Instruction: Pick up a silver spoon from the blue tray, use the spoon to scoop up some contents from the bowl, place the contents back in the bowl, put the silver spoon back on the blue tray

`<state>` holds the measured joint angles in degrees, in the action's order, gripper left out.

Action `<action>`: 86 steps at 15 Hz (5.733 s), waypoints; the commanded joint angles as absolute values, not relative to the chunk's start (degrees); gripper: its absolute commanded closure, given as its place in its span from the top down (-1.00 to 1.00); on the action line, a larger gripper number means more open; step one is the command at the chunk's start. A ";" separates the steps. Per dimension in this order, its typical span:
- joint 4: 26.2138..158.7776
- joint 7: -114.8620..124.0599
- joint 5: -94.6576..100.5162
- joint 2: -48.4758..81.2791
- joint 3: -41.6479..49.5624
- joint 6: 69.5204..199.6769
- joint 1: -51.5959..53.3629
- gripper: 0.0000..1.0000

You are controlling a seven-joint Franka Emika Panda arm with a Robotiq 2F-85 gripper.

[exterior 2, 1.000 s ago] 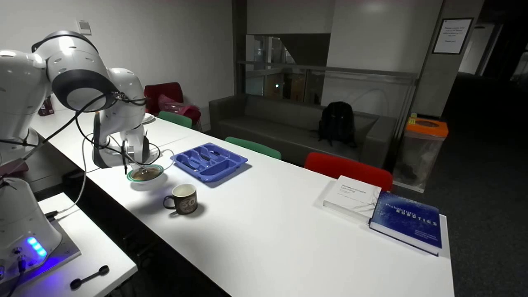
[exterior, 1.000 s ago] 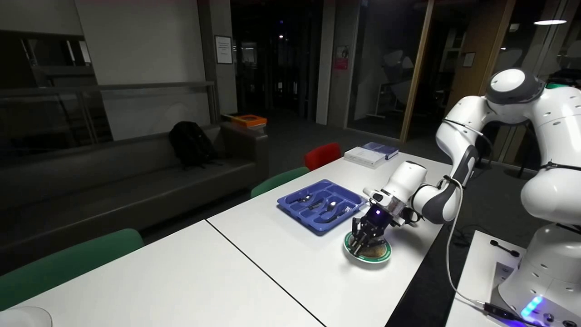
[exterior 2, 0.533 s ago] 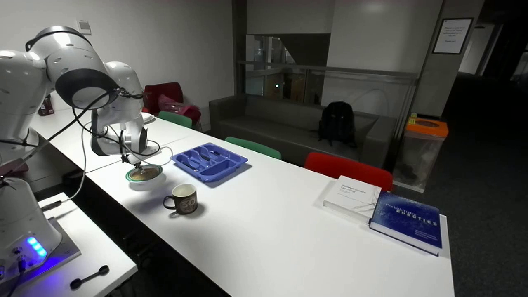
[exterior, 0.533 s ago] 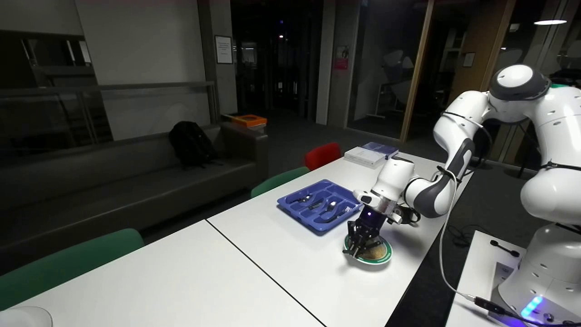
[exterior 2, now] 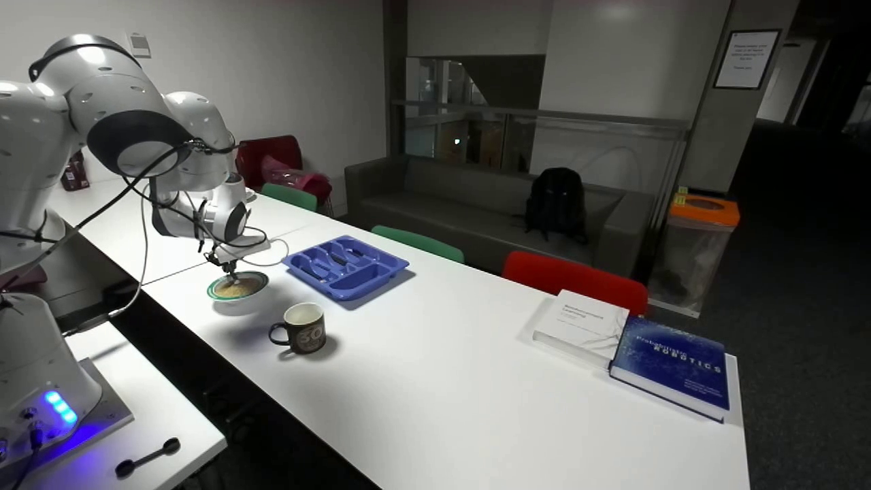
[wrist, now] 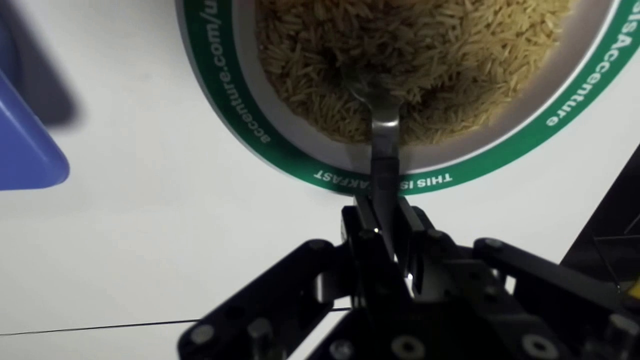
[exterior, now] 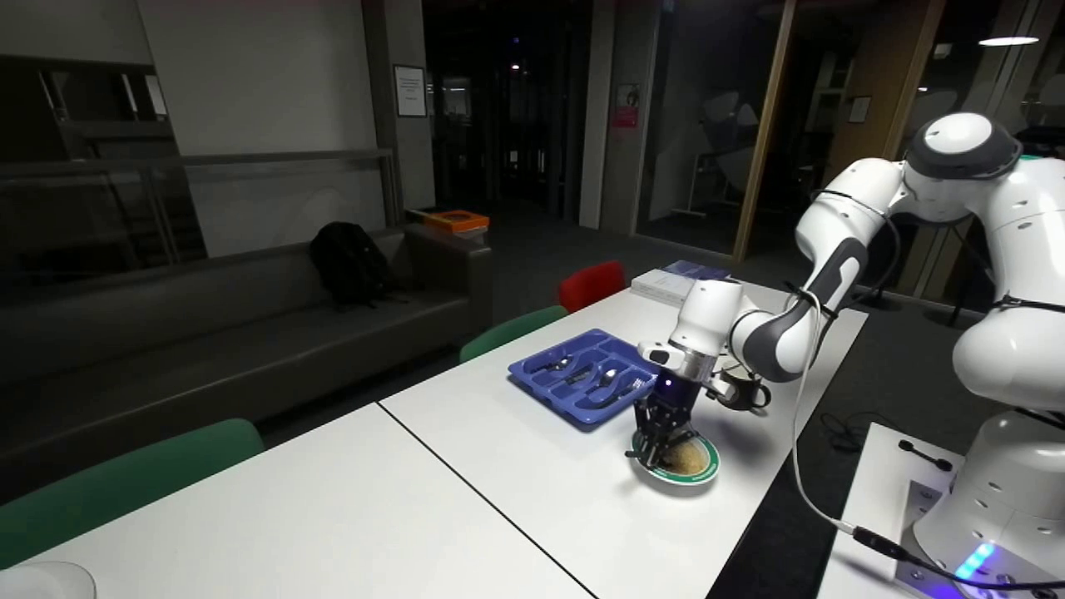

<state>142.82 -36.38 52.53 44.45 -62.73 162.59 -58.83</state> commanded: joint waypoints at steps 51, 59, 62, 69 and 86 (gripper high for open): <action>141.41 -50.56 7.24 13.05 -20.77 159.88 -1.75 -0.93; 141.61 -49.98 7.69 12.06 -19.24 160.12 0.17 -0.93; 142.15 -49.88 7.42 10.72 -19.18 160.26 0.49 -0.93; 142.23 -49.73 6.69 8.94 -19.08 159.23 1.16 -0.93; 145.03 -49.89 -2.19 2.17 -19.02 156.18 4.45 -0.93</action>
